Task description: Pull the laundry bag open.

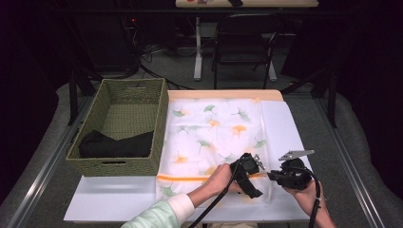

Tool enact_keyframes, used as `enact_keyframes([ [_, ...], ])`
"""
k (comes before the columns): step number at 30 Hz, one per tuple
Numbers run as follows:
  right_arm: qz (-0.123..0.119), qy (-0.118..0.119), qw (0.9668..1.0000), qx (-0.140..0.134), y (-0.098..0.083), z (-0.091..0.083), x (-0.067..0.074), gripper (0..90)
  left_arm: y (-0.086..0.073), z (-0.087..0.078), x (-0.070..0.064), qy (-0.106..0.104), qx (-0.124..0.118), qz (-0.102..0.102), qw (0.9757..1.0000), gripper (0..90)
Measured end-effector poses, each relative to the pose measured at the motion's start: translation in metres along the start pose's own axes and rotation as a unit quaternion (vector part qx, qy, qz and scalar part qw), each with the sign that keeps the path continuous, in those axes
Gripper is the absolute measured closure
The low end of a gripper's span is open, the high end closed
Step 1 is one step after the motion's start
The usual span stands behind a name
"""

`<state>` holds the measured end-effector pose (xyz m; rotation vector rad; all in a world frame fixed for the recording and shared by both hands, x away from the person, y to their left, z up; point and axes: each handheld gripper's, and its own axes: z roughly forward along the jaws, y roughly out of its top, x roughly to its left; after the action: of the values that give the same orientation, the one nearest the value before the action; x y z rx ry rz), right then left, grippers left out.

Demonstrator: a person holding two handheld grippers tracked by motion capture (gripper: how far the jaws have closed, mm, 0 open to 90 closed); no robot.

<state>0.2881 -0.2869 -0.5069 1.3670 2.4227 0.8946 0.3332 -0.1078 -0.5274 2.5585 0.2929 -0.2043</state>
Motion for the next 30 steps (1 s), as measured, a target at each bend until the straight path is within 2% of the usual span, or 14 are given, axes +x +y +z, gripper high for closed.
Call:
enact_keyframes([
  [3, -0.002, 0.002, 1.0000, 0.000, 0.0001, -0.0001, 0.0002, 83.2, 0.0016, 0.0031, 0.0008, -0.003, -0.003, 0.001, 1.0000, 12.6],
  [7, -0.004, 0.004, 1.0000, 0.002, 0.0003, 0.0001, 0.0009, 83.3, 0.0046, 0.0041, 0.0010, 0.003, 0.000, 0.011, 0.9999, 16.1],
  [13, -0.004, 0.006, 1.0000, 0.001, 0.0003, 0.0000, 0.0013, 83.4, 0.0062, 0.0056, 0.0045, 0.013, -0.017, 0.012, 0.9997, 31.7],
  [15, -0.004, 0.007, 1.0000, 0.004, 0.0003, 0.0003, 0.0011, 83.3, 0.0056, 0.0058, 0.0061, 0.016, -0.021, 0.006, 0.9996, 37.7],
  [17, 0.002, 0.008, 0.9999, 0.010, 0.0002, 0.0002, 0.0014, 83.4, 0.0050, 0.0063, 0.0070, 0.026, -0.027, -0.010, 0.9993, 46.2],
  [18, 0.002, 0.009, 0.9999, 0.010, 0.0002, 0.0005, 0.0014, 83.4, 0.0051, 0.0058, 0.0074, 0.024, -0.026, -0.017, 0.9992, 48.7],
  [21, -0.005, 0.009, 0.9999, 0.005, 0.0005, 0.0008, 0.0012, 83.4, 0.0051, 0.0058, 0.0070, 0.032, -0.027, -0.021, 0.9989, 52.4],
  [26, -0.003, 0.007, 0.9999, 0.006, 0.0006, 0.0004, 0.0010, 83.5, 0.0053, 0.0056, 0.0062, 0.041, -0.033, -0.016, 0.9985, 60.5],
  [30, -0.005, 0.007, 1.0000, 0.005, 0.0006, 0.0002, 0.0003, 83.5, 0.0061, 0.0058, 0.0042, 0.037, -0.032, -0.009, 0.9987, 66.3],
])
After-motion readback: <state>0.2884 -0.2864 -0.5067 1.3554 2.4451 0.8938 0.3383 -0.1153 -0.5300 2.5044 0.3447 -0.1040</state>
